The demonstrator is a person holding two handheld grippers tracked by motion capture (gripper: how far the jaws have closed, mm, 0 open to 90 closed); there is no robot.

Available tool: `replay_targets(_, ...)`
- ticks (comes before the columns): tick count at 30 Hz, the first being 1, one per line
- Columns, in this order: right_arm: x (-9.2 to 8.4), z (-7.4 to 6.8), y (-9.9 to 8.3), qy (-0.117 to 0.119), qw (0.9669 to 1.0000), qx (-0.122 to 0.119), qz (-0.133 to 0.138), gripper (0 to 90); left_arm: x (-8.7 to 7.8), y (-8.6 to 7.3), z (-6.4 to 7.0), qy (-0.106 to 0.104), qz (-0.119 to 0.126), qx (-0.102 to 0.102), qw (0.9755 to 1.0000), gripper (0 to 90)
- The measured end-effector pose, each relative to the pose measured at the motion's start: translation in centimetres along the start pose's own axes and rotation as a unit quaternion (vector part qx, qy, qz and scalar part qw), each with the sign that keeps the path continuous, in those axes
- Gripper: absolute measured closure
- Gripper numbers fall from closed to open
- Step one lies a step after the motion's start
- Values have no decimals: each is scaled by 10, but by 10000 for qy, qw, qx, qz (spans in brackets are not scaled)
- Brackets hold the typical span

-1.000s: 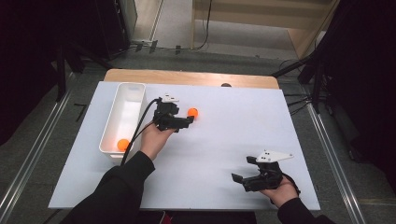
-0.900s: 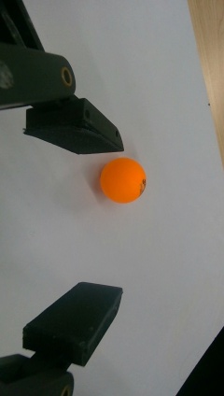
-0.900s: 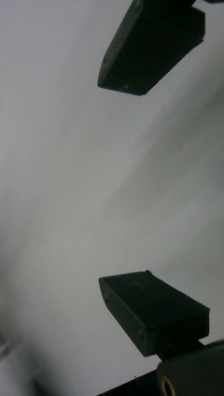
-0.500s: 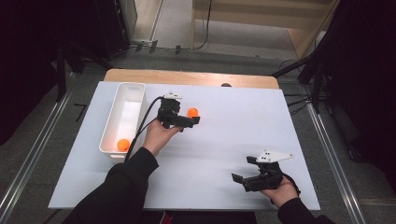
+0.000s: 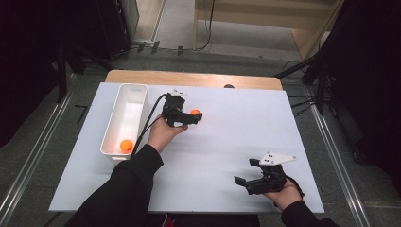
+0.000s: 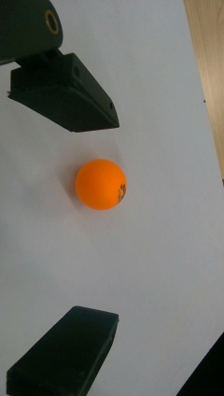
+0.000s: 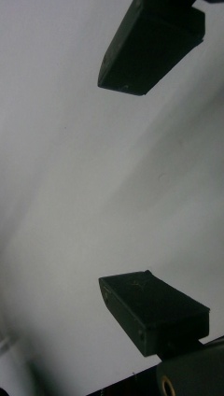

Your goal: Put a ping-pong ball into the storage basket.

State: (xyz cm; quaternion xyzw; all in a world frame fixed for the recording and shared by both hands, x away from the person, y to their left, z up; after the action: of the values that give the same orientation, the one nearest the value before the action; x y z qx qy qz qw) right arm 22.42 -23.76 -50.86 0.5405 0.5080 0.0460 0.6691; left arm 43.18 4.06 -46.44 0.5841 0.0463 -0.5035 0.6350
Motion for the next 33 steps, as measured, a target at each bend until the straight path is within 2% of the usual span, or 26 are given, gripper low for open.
replay_targets(3,0,0,0,-8,10000,8,8,51,1,3,0,34,11,62,10000,74)
replay_targets(7,-1,0,0,-10,10000,-1,7,51,3,7,0,45,78,46,9999,74)
replay_targets(10,-1,0,0,-5,10000,-1,11,51,3,9,-2,-21,132,-27,9999,81)
replay_targets(12,-1,0,0,-1,10000,-6,18,51,5,10,-4,25,157,-76,9998,95)
replay_targets(14,-1,0,0,5,10000,-16,24,51,7,11,-5,103,82,-52,9999,95)
replay_targets(18,0,0,0,5,10000,-24,28,51,11,15,-6,204,87,12,9998,95)
replay_targets(22,0,0,0,14,10000,3,28,51,15,17,-6,255,77,46,9996,95)
replay_targets(26,-1,0,0,12,10000,2,26,51,20,18,-8,211,125,-52,9997,96)
replay_targets(30,-1,0,0,20,10000,-8,32,51,24,20,-7,328,-1,67,9994,96)
replay_targets(33,0,0,0,27,10000,-1,36,51,27,22,-5,294,7,44,9996,96)
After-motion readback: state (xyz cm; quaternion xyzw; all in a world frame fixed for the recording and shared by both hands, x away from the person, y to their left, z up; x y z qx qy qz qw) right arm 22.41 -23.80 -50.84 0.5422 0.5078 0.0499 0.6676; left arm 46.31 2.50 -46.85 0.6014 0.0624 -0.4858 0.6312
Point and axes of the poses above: each handheld gripper's, and its own axes: x roughly forward along the jaws, y roughly out of its top, z roughly to its right, the point moved 2 cm from there along x, roughly forward along the jaws, and after that the axes turned 10 degrees about -x, right-handed, at the moved point
